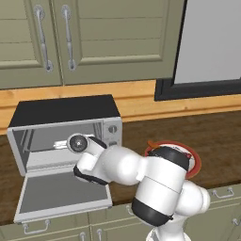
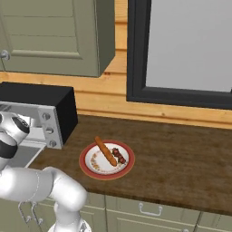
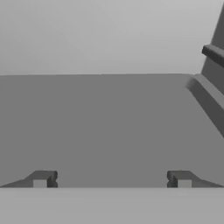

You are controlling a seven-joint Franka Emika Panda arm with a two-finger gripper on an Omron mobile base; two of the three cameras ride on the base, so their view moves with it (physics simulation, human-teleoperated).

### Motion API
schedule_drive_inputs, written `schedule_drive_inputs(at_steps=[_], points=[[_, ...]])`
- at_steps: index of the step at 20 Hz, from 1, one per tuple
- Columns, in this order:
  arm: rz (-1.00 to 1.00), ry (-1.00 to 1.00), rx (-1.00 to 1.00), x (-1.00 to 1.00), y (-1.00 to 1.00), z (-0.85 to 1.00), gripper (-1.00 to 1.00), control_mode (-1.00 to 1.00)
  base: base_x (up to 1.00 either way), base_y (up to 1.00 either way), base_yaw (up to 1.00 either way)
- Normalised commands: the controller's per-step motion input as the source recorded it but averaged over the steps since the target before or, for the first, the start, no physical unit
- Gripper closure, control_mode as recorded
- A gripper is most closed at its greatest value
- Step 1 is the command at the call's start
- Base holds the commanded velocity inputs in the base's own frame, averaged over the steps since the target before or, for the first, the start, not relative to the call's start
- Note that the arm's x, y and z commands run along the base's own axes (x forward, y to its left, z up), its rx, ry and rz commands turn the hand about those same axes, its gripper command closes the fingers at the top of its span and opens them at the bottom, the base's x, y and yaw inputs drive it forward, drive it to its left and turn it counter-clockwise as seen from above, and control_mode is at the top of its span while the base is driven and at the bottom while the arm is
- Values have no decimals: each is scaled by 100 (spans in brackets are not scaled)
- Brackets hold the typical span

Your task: Pick up the kebab skewer and baguette bread, and place them inside the toaster oven. Close the toaster oven door and start by setting the timer.

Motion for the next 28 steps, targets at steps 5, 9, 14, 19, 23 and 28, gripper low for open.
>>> schedule_drive_inputs(at_steps=[5,9,14,19,23,28], points=[[0,0,0,9,0,-5,-100,-100,0,0,0],[0,0,0,19,0,0,-100,-100,0,0,0],[0,3,0,2,0,-15,-100,-100,0,0,0],[0,4,0,-3,0,-20,-100,-100,0,0,0],[0,0,0,-29,0,-36,-100,-100,0,0,0],[0,1,0,-67,4,-49,-100,-100,0,0,0]])
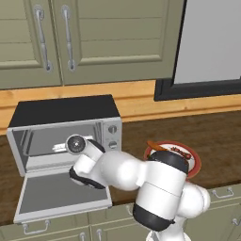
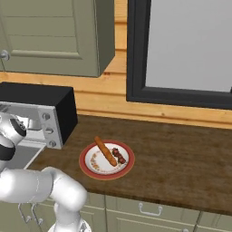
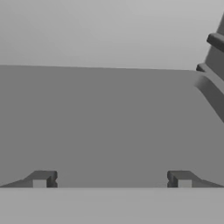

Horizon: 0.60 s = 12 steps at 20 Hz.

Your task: Pick up the kebab skewer and baguette bread, and place them inside the toaster oven. Close the toaster oven door and start by setting the timer.

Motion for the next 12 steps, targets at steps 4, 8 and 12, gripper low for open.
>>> schedule_drive_inputs(at_steps=[4,8,12], points=[[0,1,0,-67,10,-42,-100,-100,0,0,0],[0,5,0,-70,8,-29,-100,-100,0,0,0],[0,12,0,-72,10,-30,-100,-100,0,0,0]])
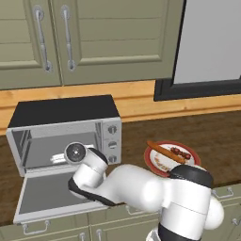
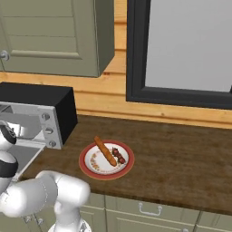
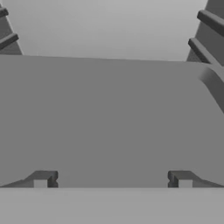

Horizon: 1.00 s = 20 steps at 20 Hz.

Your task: Pick up the kebab skewer and baguette bread, and place them inside the toaster oven. Close the toaster oven door and start by setting the timer.

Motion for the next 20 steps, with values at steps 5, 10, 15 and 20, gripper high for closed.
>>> schedule_drive_inputs(at_steps=[5,10,15,20], points=[[0,10,0,-72,12,-31,-100,-100,0,0,0],[0,7,0,-74,0,-22,-100,-100,0,0,0],[0,4,0,-71,0,-15,-100,-100,0,0,0],[0,0,0,-7,0,0,-100,-100,0,0,0]])
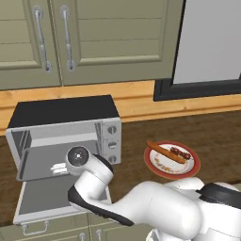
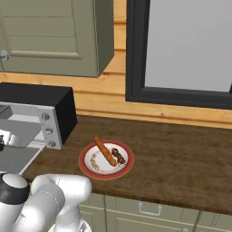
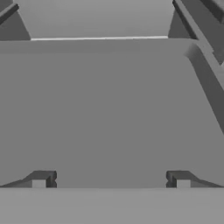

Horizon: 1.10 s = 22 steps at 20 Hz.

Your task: Pick up the kebab skewer and baguette bread, and place them inside the toaster oven. Close the toaster oven door and start by setting the timer.

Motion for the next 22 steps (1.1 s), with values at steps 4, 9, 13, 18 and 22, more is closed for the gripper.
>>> schedule_drive_inputs(at_steps=[4,9,13,18,22], points=[[-2,-5,0,-6,-2,15,-100,-100,0,0,0],[-7,-15,-2,-41,-18,58,-100,-100,0,0,0],[-5,-10,0,-50,-46,76,-100,-100,0,0,0],[-12,0,0,-16,-40,99,-100,-100,0,0,0],[-11,0,0,-62,-57,71,-100,-100,0,0,0]])
